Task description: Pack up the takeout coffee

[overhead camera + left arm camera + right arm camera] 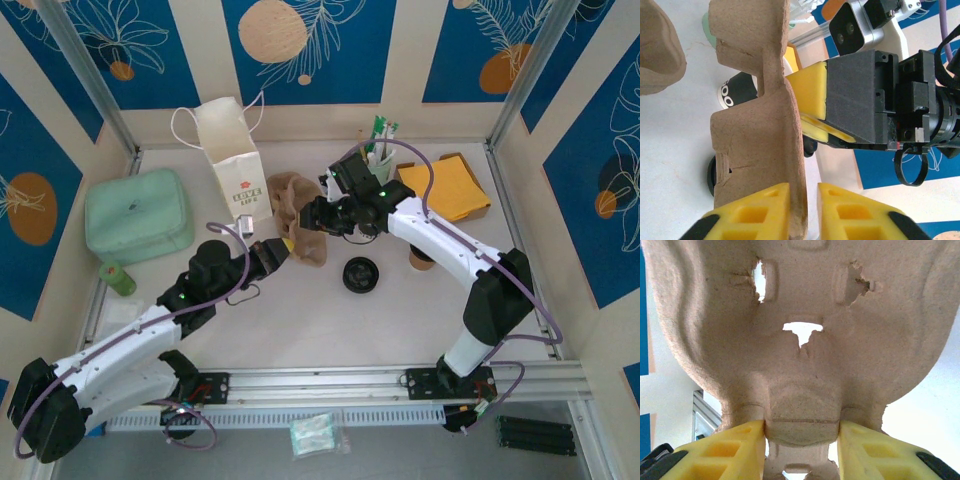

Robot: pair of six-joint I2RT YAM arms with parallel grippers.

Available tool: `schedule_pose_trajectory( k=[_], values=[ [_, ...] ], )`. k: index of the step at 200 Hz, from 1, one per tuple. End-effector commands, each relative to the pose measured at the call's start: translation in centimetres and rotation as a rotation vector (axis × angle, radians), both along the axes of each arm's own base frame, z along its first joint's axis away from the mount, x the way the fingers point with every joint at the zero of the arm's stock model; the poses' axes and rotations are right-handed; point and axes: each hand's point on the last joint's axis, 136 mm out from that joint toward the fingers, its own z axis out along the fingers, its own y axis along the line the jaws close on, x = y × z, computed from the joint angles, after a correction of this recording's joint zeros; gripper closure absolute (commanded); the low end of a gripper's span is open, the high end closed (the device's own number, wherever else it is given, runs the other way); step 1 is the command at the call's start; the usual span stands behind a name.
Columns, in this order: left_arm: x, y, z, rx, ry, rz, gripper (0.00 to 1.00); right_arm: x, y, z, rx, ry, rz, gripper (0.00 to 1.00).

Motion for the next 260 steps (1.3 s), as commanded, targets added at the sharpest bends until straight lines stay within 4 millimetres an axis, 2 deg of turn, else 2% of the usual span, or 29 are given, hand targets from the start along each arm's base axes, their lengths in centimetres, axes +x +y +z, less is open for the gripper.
schedule_pose_trajectory(
  k=[1, 45, 76, 99, 136, 166, 196, 260],
  values=[
    [0.0, -0.4, 2.4, -0.032, -0.050, -0.008, 0.73, 0.2, 0.0, 1.3, 0.030, -0.017, 0.001, 0.61],
    [-0.2, 0.1, 3.1, -0.017, -0.069, 0.005, 0.47, 0.8, -0.9, 1.9, 0.031, -0.039, -0.018, 0.63],
    [-0.2, 1.1, 3.2, 0.021, -0.085, 0.032, 0.35, 1.4, -2.3, 2.9, 0.035, -0.070, -0.045, 0.63],
    [0.0, 1.7, 2.3, 0.050, -0.069, 0.059, 0.24, 1.8, -3.5, 3.7, 0.044, -0.089, -0.070, 0.63],
    [1.2, 2.9, -0.4, 0.138, -0.005, 0.104, 0.00, 1.9, -5.6, 5.3, 0.062, -0.126, -0.107, 0.63],
    [3.0, 3.6, -3.0, 0.212, 0.038, 0.113, 0.01, 1.6, -7.0, 6.3, 0.074, -0.151, -0.123, 0.63],
    [5.2, 3.2, -5.6, 0.285, 0.077, 0.081, 0.01, 0.8, -8.0, 6.9, 0.078, -0.169, -0.126, 0.63],
    [10.0, 0.6, -10.5, 0.405, 0.111, -0.004, 0.01, -1.1, -9.3, 6.0, 0.080, -0.158, -0.138, 0.63]
  ],
)
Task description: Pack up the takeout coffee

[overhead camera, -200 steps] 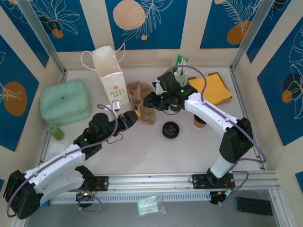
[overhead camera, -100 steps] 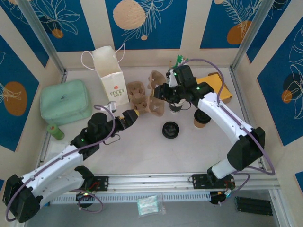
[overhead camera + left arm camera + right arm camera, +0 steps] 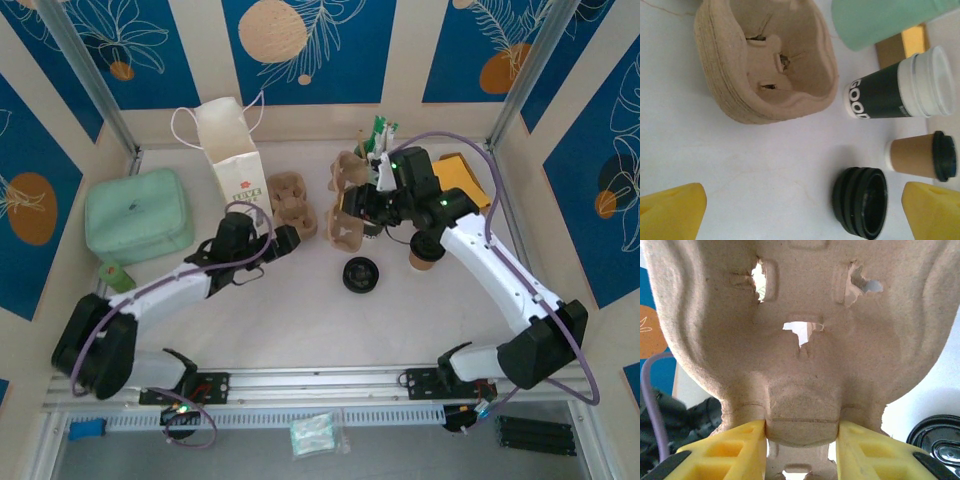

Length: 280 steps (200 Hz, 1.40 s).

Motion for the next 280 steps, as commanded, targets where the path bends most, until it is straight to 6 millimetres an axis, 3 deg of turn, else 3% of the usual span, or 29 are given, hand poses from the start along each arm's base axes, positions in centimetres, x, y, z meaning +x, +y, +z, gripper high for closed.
schedule_pose_trajectory(
  k=[1, 86, 117, 137, 182, 218, 250, 280],
  values=[
    [2.1, -1.6, 0.9, 0.003, -0.064, -0.070, 0.01, -1.1, -0.4, -0.1, 0.011, 0.004, 0.018, 0.63],
    [9.5, -5.2, -1.9, 0.105, -0.050, -0.164, 0.01, -2.1, -1.2, -0.3, 0.013, 0.013, 0.015, 0.63],
    [12.3, -6.9, -1.9, 0.113, -0.056, -0.200, 0.01, -2.2, -1.3, -0.2, 0.011, 0.012, 0.012, 0.63],
    [12.7, -7.7, -1.2, 0.103, -0.060, -0.231, 0.01, -2.3, -1.6, 0.1, 0.008, 0.007, 0.006, 0.63],
    [9.7, -7.8, 4.9, 0.030, -0.108, -0.308, 0.01, -2.5, -1.8, 0.9, 0.014, -0.011, 0.001, 0.63],
    [5.1, -6.6, 12.5, -0.013, -0.186, -0.376, 0.01, -2.7, -1.9, 1.3, 0.019, -0.017, 0.000, 0.63],
    [2.7, -3.4, 19.4, 0.105, -0.314, -0.353, 0.00, -2.7, -1.7, 1.7, 0.030, -0.022, 0.003, 0.63],
    [3.9, 1.0, 24.3, 0.337, -0.406, -0.220, 0.01, -2.7, -0.9, 2.0, 0.035, -0.024, 0.024, 0.63]
  ],
)
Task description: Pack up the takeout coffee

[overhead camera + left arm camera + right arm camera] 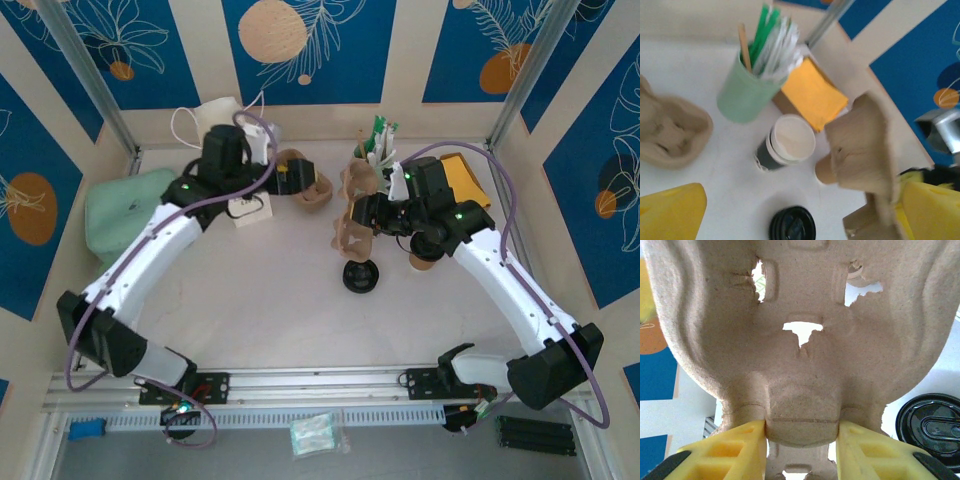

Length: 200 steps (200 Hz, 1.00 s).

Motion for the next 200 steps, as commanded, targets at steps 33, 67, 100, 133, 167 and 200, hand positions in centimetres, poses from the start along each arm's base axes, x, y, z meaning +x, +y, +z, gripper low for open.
schedule_pose_trajectory(
  k=[33, 67, 100, 133, 167, 200],
  values=[
    [4.1, 7.1, 2.2, 0.328, -0.061, 0.238, 0.02, -0.7, 1.7, 1.8, 0.019, -0.024, 0.058, 0.63],
    [8.0, 8.0, 1.8, 0.388, -0.045, 0.290, 0.09, -1.0, 1.9, 2.1, 0.009, -0.031, 0.068, 0.63],
    [11.3, 7.7, 0.9, 0.443, -0.048, 0.318, 0.15, -1.2, 1.7, 2.1, 0.001, -0.032, 0.068, 0.63],
    [14.1, 7.5, -0.4, 0.466, -0.048, 0.359, 0.25, -1.3, 1.7, 2.2, -0.002, -0.032, 0.070, 0.63],
    [16.1, 7.8, -1.6, 0.507, -0.053, 0.404, 0.32, -1.4, 1.3, 2.5, -0.010, -0.040, 0.066, 0.63],
    [17.2, 8.4, -2.3, 0.535, -0.060, 0.430, 0.34, -1.3, 0.9, 2.7, -0.009, -0.047, 0.059, 0.63]
  ],
)
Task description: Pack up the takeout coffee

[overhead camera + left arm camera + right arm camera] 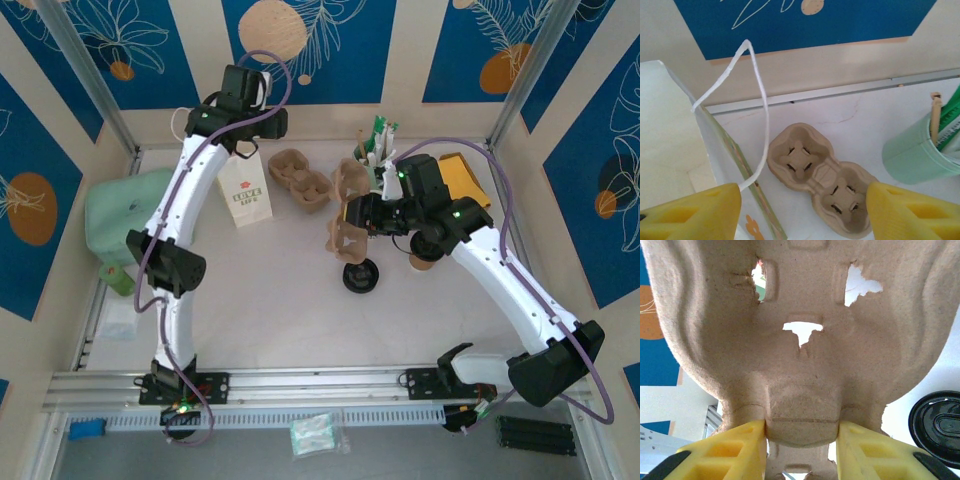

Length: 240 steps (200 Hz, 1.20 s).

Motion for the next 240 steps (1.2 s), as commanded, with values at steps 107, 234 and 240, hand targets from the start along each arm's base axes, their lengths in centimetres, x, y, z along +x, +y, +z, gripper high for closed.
schedule_pose_trajectory(
  k=[107, 234, 240],
  values=[
    [2.6, 0.6, -0.4, 0.063, -0.061, -0.027, 0.89, -0.4, -1.1, 1.7, -0.002, -0.041, -0.008, 0.63],
    [-9.9, -1.2, -0.5, 0.041, 0.070, -0.155, 1.00, 0.4, -1.4, 1.0, 0.017, -0.030, -0.020, 0.63],
    [-10.6, -1.5, -0.4, 0.030, 0.070, -0.163, 1.00, 0.4, -1.4, 1.0, 0.016, -0.030, -0.019, 0.63]
  ],
)
